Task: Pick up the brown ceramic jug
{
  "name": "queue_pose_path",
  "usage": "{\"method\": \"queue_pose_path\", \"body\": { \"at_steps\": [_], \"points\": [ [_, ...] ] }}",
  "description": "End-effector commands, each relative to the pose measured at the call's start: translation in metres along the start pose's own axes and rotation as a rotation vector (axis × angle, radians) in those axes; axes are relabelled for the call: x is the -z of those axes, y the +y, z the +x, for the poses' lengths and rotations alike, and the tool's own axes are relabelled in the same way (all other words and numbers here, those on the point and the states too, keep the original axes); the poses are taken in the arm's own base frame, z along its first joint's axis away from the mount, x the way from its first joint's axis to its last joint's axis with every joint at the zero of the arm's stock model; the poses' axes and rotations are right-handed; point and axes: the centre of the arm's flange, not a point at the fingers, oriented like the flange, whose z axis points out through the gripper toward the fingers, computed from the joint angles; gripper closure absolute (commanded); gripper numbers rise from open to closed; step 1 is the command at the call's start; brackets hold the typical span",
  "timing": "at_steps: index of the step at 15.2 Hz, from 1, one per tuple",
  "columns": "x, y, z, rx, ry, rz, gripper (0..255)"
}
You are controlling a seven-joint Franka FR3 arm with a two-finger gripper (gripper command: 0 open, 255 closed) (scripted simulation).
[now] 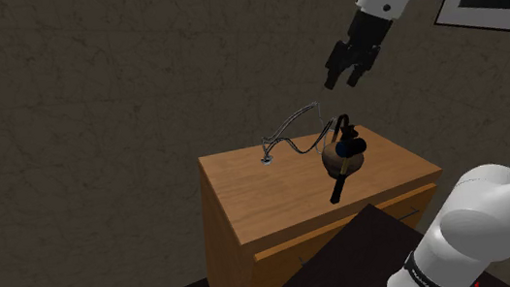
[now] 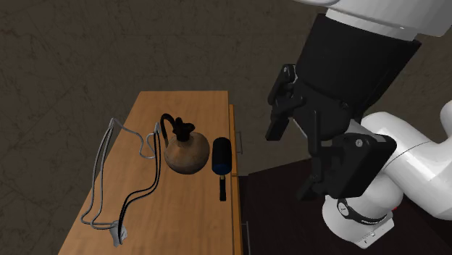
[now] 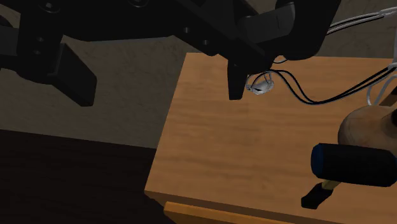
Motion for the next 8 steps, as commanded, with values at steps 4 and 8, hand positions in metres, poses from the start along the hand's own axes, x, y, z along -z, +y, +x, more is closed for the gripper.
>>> {"method": "queue_pose_path", "body": {
  "at_steps": [4,8],
  "points": [
    [-0.022,0.031,0.009,-0.006,-0.007,-0.004,0],
    [-0.051,0.073,0.021,-0.015,-0.016,-0.010,0]
  ]
}}
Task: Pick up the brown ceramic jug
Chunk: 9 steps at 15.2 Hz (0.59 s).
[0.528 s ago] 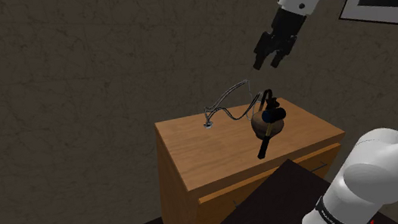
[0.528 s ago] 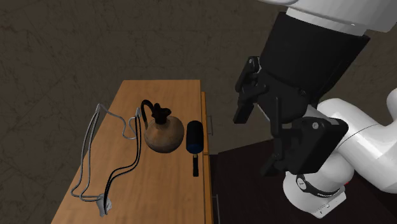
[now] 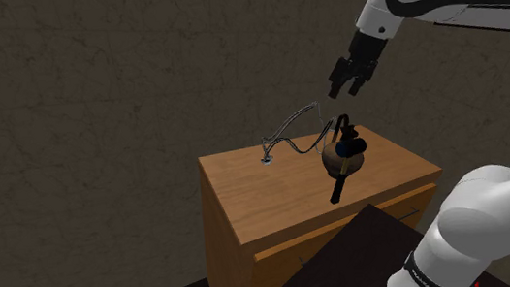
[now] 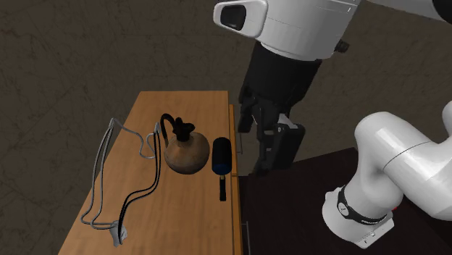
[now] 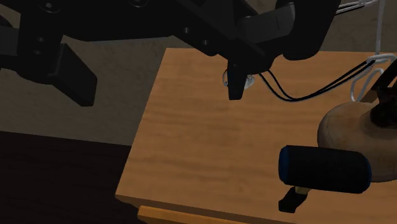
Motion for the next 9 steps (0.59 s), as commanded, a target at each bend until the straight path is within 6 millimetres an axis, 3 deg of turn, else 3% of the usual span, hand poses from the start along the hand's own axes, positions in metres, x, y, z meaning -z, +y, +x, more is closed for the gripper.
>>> {"method": "queue_pose_path", "body": {
  "at_steps": [1,9],
  "points": [
    [-0.017,0.020,0.007,-0.003,-0.004,-0.003,0],
    [-0.074,0.104,0.030,-0.020,-0.023,-0.014,0]
  ]
}}
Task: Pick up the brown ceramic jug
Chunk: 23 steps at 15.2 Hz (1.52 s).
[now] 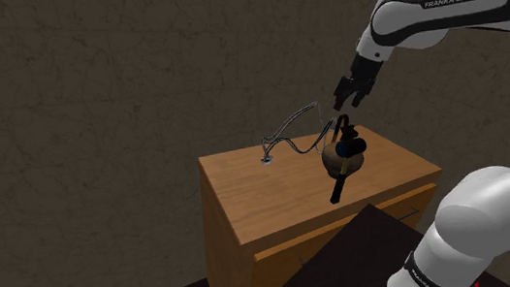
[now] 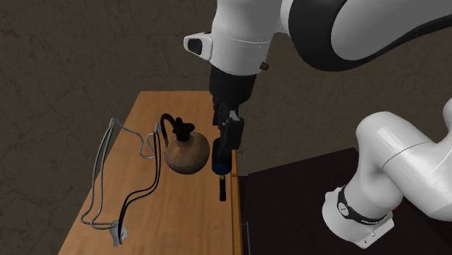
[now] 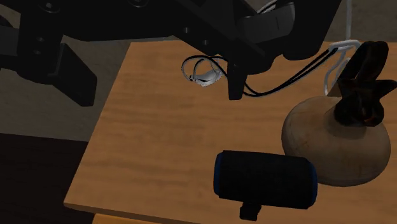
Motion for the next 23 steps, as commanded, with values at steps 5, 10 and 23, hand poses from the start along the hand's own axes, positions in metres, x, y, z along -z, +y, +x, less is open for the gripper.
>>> {"method": "queue_pose_path", "body": {
  "at_steps": [5,10,23],
  "points": [
    [-0.047,0.063,0.020,-0.012,-0.013,-0.009,0],
    [-0.083,0.116,0.035,-0.022,-0.025,-0.016,0],
    [-0.174,0.252,0.067,-0.049,-0.055,-0.033,0]
  ]
}}
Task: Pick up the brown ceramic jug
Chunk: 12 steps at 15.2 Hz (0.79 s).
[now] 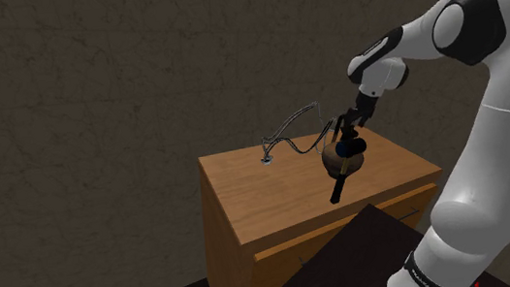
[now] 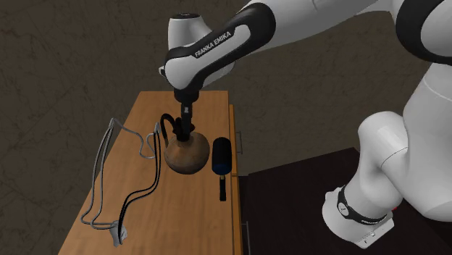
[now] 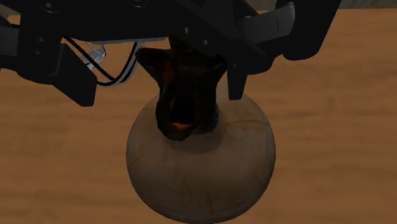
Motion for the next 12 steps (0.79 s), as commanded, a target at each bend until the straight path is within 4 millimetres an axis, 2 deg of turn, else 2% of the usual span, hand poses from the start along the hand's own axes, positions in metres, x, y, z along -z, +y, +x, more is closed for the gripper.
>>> {"method": "queue_pose_path", "body": {
  "at_steps": [1,7,9,10,12],
  "points": [
    [-0.013,0.010,0.003,-0.001,-0.001,-0.001,0],
    [-0.045,0.011,-0.001,-0.001,-0.001,-0.001,0],
    [-0.048,0.011,-0.001,-0.001,-0.001,-0.001,0],
    [-0.047,0.012,-0.001,-0.001,-0.001,-0.002,255],
    [-0.047,0.012,-0.001,-0.001,-0.001,-0.002,255]
  ]
}}
